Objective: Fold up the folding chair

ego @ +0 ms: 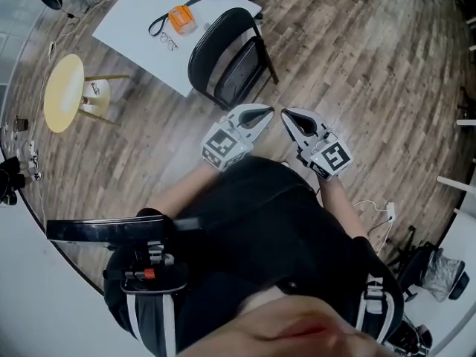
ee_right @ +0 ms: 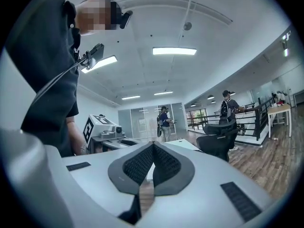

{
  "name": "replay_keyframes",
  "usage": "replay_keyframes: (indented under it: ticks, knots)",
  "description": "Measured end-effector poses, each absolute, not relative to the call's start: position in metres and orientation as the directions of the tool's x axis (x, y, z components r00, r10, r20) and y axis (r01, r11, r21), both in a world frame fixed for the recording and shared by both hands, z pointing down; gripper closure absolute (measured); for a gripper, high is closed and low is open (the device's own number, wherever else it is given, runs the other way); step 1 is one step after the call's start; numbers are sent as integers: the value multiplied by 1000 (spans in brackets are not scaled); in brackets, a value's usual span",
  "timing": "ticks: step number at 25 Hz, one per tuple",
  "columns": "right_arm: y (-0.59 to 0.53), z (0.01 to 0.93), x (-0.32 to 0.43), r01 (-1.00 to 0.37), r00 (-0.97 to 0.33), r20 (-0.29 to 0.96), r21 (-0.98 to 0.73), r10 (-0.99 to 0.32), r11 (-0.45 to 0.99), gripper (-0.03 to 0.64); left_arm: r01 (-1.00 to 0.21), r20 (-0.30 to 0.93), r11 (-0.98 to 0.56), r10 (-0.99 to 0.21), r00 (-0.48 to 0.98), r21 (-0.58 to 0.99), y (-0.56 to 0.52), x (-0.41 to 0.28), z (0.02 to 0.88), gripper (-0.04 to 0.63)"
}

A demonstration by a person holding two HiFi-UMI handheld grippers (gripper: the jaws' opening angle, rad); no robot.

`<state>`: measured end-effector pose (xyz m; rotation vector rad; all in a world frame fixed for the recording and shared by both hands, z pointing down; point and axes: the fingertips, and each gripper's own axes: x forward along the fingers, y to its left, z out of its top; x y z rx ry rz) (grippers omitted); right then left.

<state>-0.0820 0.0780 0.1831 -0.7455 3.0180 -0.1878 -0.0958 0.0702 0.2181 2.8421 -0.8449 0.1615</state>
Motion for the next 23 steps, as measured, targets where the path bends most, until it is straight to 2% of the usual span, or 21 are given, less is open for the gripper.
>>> replay_keyframes:
  ticks: [8, 16, 23]
  knots:
    - [75, 179, -74, -493, -870, 42, -80, -492, 866, 609, -515, 156, -843, -494, 856, 154, 74, -92, 221, 591]
    - [73, 174, -69, -488, -869, 10, -168, -494, 856, 609, -535, 133, -830, -519, 845, 156, 70, -91, 212, 591]
    - [75, 176, -65, -489, -870, 17, -167, -493, 856, 609, -545, 135, -825, -529, 838, 152, 72, -90, 210, 591]
